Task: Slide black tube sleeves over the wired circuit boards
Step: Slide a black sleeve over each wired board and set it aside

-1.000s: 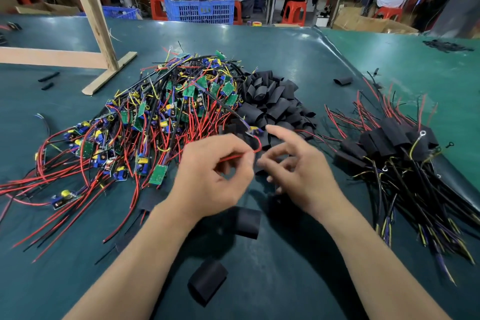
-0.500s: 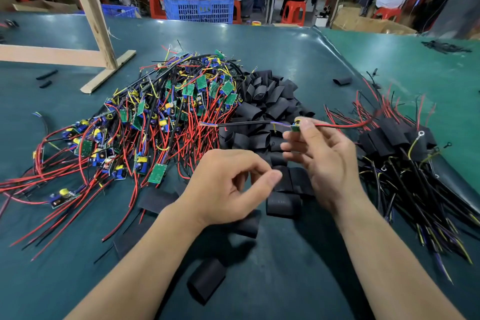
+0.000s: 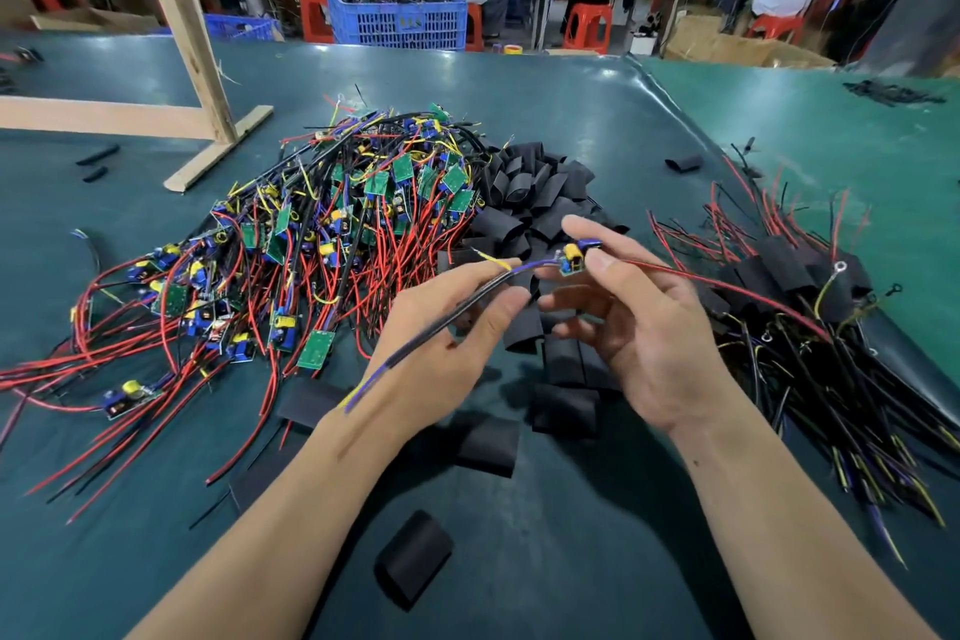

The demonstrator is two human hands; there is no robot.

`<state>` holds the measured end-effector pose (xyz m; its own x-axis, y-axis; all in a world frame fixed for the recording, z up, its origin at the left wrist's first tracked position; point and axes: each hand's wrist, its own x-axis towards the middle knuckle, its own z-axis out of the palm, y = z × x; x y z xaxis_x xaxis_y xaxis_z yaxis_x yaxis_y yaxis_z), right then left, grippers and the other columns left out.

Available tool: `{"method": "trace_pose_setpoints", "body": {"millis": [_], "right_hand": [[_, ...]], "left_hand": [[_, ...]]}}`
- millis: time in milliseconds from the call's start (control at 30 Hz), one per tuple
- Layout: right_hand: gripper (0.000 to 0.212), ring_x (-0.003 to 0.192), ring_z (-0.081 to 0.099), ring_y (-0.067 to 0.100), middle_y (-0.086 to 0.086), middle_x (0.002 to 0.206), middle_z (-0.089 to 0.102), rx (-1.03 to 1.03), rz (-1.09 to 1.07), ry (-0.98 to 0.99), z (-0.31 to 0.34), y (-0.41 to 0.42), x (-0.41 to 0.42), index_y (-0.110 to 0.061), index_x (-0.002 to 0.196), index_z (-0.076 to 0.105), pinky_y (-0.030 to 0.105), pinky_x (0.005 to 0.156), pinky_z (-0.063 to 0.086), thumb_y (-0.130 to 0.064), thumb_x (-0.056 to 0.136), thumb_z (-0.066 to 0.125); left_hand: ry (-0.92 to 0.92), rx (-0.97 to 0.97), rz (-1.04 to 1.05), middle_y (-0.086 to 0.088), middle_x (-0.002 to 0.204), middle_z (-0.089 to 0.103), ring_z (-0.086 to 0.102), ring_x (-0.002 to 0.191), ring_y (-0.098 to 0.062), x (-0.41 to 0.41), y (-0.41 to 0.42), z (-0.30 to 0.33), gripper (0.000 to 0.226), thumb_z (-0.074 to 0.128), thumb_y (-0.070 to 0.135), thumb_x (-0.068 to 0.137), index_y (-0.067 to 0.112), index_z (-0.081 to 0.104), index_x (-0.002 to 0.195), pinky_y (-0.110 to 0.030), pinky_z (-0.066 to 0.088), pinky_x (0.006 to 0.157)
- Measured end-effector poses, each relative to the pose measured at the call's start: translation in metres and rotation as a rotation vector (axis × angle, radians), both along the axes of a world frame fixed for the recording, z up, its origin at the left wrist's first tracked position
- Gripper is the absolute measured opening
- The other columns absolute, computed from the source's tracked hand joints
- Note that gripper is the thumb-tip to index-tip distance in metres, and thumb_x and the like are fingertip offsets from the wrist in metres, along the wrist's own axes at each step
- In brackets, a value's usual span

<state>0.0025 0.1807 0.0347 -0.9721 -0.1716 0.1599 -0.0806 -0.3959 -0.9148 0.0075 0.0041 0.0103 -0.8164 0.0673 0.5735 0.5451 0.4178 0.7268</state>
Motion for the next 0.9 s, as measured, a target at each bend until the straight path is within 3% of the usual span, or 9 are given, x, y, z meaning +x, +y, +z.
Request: {"method": "trace_pose_setpoints", "body": {"millis": [100,167,333,533,667,767,900], "right_hand": [[0.032,0.071,0.069,0.023,0.014,0.096,0.073,0.032,0.042,0.010,-0.001,-0.001,0.002,-0.020,0.119,0.070,0.026,0.056,0.053,-0.016,0.088,0.062],[0.033,0.070,0.068,0.023,0.015,0.097,0.072,0.030,0.050,0.004,-0.002,-0.002,0.002,-0.020,0.116,0.071,0.027,0.056,0.052,-0.017,0.087,0.057],[0.033,0.070,0.067,0.024,0.016,0.105,0.071,0.043,0.073,0.033,-0.004,-0.004,0.002,-0.020,0.118,0.070,0.026,0.056,0.051,-0.016,0.088,0.058],[0.043,0.073,0.067,0.024,0.013,0.108,0.073,0.142,0.090,0.126,-0.007,-0.002,0.002,-0.025,0.126,0.065,0.026,0.058,0.052,-0.006,0.088,0.062],[0.029,0.053,0.059,0.017,0.013,0.090,0.074,0.192,0.111,-0.030,-0.006,0.003,0.001,-0.017,0.113,0.071,0.019,0.041,0.041,-0.002,0.095,0.053],[0.030,0.036,0.042,0.012,0.012,0.069,0.066,0.118,0.202,-0.197,-0.006,0.003,-0.001,-0.006,0.106,0.073,0.013,0.034,0.026,-0.008,0.097,0.044],[0.039,0.034,0.038,0.008,0.007,0.070,0.065,0.127,0.436,-0.318,-0.004,-0.002,0.003,-0.013,0.099,0.076,0.012,0.033,0.019,-0.045,0.090,0.057]], "left_hand": [[0.002,0.126,-0.058,0.004,0.096,0.073,0.069,0.082,-0.015,0.000,0.001,-0.001,0.021,0.058,0.030,0.096,0.029,0.065,0.115,-0.037,0.056,0.076],[0.004,0.224,-0.106,-0.007,0.097,0.073,0.068,0.076,-0.025,0.002,0.003,0.001,0.022,0.058,0.027,0.096,0.028,0.064,0.116,-0.043,0.057,0.071],[-0.019,0.413,-0.187,0.009,0.090,0.075,0.066,0.070,-0.003,0.002,0.007,0.005,0.018,0.055,-0.002,0.096,0.006,0.066,0.107,-0.017,0.051,0.063],[-0.220,0.723,-0.154,-0.004,0.080,0.070,0.056,0.062,-0.018,-0.004,0.003,0.005,0.015,0.057,0.016,0.093,0.011,0.071,0.096,-0.025,0.047,0.060],[-0.276,0.871,-0.189,0.000,0.073,0.067,0.055,0.055,-0.014,-0.008,-0.002,0.008,0.017,0.049,0.011,0.098,0.008,0.064,0.092,-0.022,0.045,0.055],[-0.335,0.901,-0.199,0.003,0.069,0.062,0.054,0.056,-0.013,-0.008,-0.003,0.011,0.018,0.047,0.014,0.098,0.008,0.060,0.087,-0.023,0.043,0.057],[-0.408,0.820,-0.224,0.002,0.068,0.060,0.050,0.057,-0.016,-0.007,-0.004,0.012,0.021,0.056,0.023,0.088,0.016,0.069,0.073,-0.027,0.039,0.059]]}}
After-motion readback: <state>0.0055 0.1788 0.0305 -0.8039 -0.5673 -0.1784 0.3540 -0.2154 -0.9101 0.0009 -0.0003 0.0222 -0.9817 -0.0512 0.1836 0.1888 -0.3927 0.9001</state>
